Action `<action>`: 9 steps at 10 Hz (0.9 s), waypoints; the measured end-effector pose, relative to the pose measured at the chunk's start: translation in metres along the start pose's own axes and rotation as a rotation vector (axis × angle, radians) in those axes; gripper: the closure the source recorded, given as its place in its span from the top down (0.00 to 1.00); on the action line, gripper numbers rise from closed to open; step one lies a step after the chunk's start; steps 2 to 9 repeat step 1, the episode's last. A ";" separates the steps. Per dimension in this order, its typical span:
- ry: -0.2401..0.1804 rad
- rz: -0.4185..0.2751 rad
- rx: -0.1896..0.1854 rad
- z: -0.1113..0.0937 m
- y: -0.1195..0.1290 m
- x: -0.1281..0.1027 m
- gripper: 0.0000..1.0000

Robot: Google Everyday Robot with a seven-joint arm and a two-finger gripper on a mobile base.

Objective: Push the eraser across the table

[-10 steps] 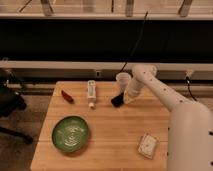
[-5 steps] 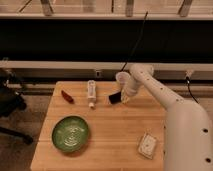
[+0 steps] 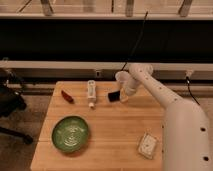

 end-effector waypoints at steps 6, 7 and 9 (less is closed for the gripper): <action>0.001 -0.003 0.002 0.002 -0.005 -0.007 0.00; 0.001 -0.003 0.002 0.002 -0.005 -0.007 0.00; 0.001 -0.003 0.002 0.002 -0.005 -0.007 0.00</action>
